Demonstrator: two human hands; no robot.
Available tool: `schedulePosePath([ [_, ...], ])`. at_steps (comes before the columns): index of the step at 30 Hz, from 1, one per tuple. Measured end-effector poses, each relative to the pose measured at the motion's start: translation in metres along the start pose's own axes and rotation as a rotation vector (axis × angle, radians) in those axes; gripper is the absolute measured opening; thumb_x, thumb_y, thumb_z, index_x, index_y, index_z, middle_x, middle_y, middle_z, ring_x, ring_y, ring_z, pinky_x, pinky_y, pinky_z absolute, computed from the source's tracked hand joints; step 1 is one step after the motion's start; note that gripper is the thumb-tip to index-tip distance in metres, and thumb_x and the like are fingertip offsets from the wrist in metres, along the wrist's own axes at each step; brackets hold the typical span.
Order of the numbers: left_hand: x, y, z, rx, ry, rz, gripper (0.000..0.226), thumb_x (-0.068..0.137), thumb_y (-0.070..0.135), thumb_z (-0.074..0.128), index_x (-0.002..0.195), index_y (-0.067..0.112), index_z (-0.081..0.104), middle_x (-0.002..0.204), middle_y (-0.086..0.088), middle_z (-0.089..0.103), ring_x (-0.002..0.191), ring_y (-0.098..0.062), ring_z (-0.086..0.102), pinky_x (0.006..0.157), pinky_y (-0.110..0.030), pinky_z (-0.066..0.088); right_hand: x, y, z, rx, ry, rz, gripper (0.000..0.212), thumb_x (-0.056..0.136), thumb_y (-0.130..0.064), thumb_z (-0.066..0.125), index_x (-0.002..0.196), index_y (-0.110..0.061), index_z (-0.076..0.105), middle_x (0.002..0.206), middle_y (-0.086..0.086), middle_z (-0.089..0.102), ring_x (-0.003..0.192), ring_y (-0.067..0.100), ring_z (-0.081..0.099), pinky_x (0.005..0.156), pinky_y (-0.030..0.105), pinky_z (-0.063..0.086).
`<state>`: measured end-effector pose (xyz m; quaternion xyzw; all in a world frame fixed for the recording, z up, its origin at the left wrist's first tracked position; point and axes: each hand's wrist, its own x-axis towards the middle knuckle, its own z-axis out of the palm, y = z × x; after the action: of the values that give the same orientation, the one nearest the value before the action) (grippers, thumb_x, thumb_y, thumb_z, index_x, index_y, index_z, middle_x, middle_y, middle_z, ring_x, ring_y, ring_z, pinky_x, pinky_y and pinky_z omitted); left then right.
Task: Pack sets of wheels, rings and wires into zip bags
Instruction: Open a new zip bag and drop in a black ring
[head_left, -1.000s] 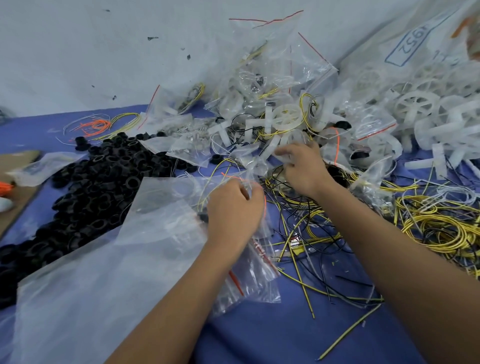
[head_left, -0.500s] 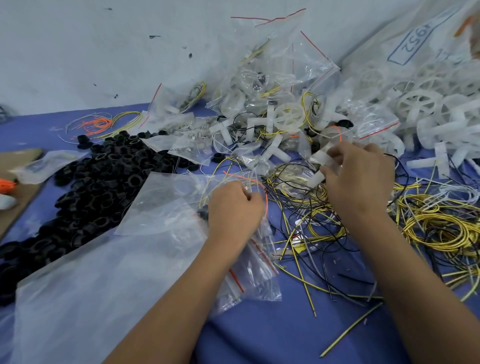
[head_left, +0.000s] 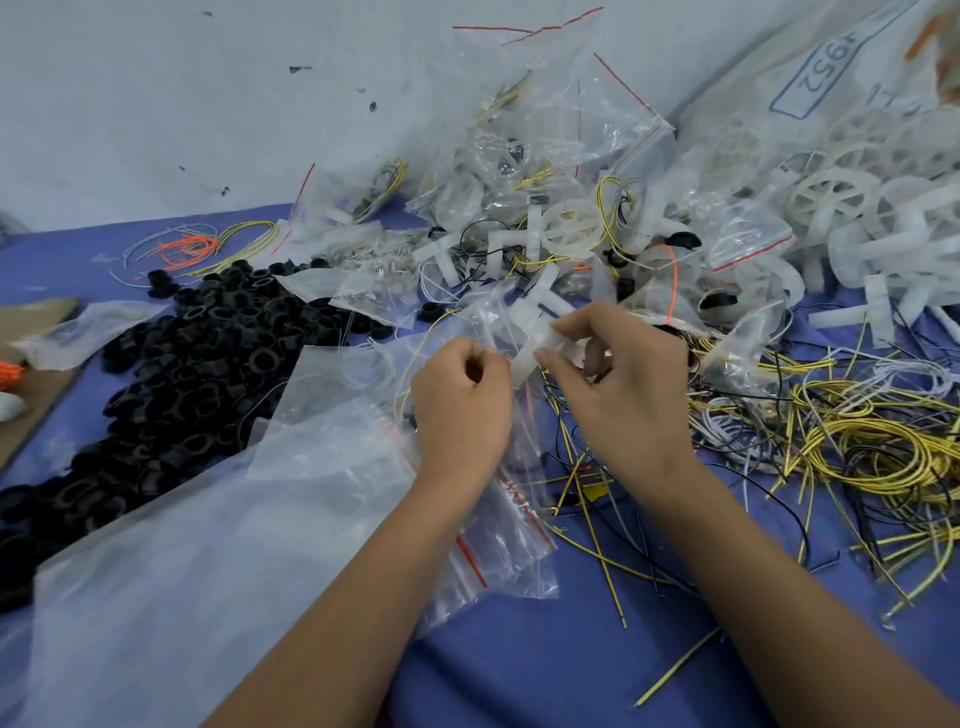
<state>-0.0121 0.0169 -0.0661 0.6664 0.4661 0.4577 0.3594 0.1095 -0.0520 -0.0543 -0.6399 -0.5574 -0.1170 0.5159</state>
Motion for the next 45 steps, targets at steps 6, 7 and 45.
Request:
schedulePosePath([
  [6,-0.004,0.004,-0.002,0.034,0.108,0.224,0.027,0.097,0.02,0.048,0.072,0.01,0.045,0.065,-0.002,0.05,0.065,-0.024,0.047,0.064,-0.051,0.043,-0.002,0.002,0.005,-0.023,-0.17,-0.079,0.022,0.077,-0.013,0.086,0.092,-0.015,0.07,0.085,-0.02,0.051,0.057,0.007,0.047,0.062,0.02,0.043],
  [7,-0.004,0.004,-0.002,0.054,0.13,0.258,0.025,0.097,0.02,0.047,0.073,0.011,0.045,0.069,-0.002,0.051,0.07,-0.025,0.048,0.066,-0.049,0.043,-0.001,0.003,0.004,-0.032,-0.196,-0.082,0.023,0.076,-0.01,0.087,0.092,-0.015,0.071,0.09,-0.012,0.054,0.057,0.009,0.047,0.061,0.027,0.046],
  [45,-0.013,0.015,0.005,-0.02,0.032,0.619,0.016,0.1,0.004,0.052,0.085,0.005,0.058,0.133,-0.002,0.064,0.125,-0.019,0.055,0.104,-0.036,0.044,-0.005,-0.005,0.015,0.897,-0.302,0.456,0.015,0.1,0.002,0.058,0.11,0.0,0.069,0.096,0.009,0.074,0.09,0.019,0.069,0.081,0.031,0.055],
])
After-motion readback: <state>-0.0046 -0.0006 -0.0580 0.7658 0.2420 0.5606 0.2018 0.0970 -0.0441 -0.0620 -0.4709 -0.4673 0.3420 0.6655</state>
